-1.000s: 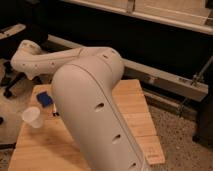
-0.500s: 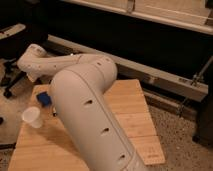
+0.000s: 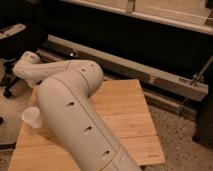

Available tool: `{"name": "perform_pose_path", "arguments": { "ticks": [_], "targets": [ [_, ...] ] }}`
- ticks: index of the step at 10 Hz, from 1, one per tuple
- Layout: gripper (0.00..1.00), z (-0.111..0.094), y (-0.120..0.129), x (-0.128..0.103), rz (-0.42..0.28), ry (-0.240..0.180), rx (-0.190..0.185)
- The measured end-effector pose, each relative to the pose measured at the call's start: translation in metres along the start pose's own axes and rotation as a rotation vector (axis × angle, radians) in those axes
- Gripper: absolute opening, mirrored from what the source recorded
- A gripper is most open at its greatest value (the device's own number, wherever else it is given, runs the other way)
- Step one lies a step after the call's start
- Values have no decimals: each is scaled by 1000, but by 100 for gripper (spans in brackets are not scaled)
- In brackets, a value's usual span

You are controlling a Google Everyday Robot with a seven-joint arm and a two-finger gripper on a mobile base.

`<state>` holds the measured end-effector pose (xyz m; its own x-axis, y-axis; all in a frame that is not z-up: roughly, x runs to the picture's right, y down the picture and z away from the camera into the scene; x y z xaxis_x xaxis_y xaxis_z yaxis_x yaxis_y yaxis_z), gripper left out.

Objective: Place the white sponge in the ceramic cup

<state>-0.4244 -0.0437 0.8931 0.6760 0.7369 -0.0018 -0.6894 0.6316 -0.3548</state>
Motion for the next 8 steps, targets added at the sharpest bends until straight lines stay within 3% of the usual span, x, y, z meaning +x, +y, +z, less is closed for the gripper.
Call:
{"name": "perform_pose_path", "arguments": {
  "ticks": [4, 8],
  "targets": [
    [61, 26, 6, 26, 32, 79, 0],
    [61, 41, 23, 32, -34, 109, -43]
  ]
}}
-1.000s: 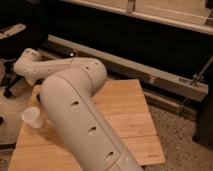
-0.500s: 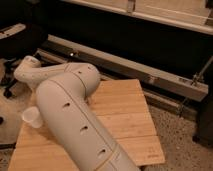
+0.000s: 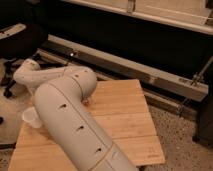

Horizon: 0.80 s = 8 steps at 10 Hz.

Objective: Place the white sponge in the ceramic cup

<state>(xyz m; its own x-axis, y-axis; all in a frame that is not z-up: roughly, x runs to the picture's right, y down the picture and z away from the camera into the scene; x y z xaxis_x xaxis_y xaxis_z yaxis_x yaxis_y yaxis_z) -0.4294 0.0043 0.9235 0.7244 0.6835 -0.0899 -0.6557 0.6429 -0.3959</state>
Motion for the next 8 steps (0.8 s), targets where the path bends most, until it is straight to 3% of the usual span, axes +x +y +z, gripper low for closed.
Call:
{"name": "perform_pose_path", "arguments": {
  "ticks": [8],
  "targets": [
    [61, 40, -2, 13, -19, 87, -29]
  ]
}}
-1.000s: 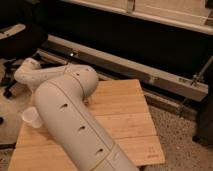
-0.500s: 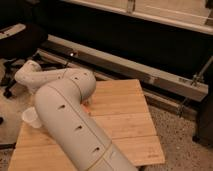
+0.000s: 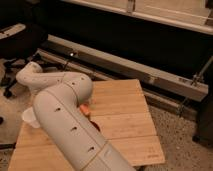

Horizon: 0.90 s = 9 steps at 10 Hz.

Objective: Place the white sponge in the ceramic cup

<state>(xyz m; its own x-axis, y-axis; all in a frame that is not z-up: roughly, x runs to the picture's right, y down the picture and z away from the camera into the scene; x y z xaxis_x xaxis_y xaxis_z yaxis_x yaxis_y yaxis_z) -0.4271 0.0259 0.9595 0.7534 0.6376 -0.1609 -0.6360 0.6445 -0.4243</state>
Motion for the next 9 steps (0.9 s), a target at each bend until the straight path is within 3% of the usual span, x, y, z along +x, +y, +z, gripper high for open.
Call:
{"name": "perform_pose_path", "arguments": {
  "ticks": [4, 9],
  "targets": [
    [61, 8, 2, -2, 9, 12, -38],
    [61, -4, 0, -14, 21, -25, -68]
  ]
}}
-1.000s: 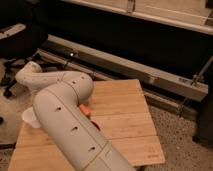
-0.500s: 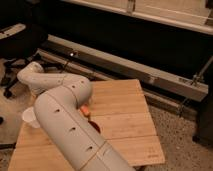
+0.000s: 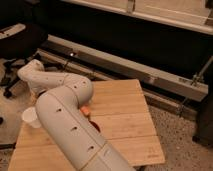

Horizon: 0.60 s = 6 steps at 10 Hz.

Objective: Place the white sponge in the ceramic cup

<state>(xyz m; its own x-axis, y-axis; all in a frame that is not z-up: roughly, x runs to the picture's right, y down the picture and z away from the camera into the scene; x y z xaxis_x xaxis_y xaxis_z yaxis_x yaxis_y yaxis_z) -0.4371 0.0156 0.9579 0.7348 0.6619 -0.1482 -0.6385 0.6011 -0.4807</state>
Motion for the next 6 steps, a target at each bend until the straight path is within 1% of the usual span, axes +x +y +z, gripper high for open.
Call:
{"name": "perform_pose_path", "arguments": {
  "ticks": [3, 6],
  "targets": [
    [61, 0, -2, 2, 2, 5, 0],
    [61, 6, 2, 6, 6, 21, -15]
  ]
}}
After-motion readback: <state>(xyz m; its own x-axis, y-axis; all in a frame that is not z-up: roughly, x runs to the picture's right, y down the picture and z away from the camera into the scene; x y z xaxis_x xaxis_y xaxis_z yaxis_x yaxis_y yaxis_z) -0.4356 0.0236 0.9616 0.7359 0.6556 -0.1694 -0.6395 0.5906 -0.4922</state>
